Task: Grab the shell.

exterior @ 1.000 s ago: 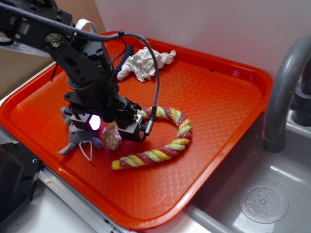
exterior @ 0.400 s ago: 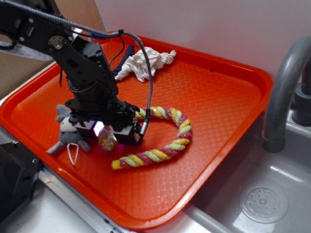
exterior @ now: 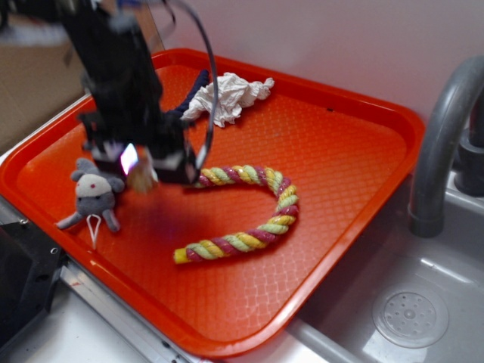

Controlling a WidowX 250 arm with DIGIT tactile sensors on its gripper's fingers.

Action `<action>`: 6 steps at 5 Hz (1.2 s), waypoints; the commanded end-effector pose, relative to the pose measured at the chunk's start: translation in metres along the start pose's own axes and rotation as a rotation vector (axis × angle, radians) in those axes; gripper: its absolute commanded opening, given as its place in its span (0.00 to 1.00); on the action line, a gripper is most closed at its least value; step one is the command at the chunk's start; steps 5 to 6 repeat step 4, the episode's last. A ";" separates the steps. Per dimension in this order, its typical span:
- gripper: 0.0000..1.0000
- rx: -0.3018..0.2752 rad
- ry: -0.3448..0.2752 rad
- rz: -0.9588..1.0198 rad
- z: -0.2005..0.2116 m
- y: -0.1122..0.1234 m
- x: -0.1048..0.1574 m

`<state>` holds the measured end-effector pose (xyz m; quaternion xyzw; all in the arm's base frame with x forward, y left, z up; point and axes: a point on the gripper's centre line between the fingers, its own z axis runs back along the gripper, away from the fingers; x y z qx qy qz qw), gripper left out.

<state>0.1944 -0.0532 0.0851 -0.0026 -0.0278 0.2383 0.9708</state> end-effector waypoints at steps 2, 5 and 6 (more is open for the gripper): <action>0.00 -0.099 -0.099 -0.127 0.142 0.012 0.044; 0.00 -0.133 -0.106 -0.214 0.146 0.010 0.042; 0.00 -0.133 -0.106 -0.214 0.146 0.010 0.042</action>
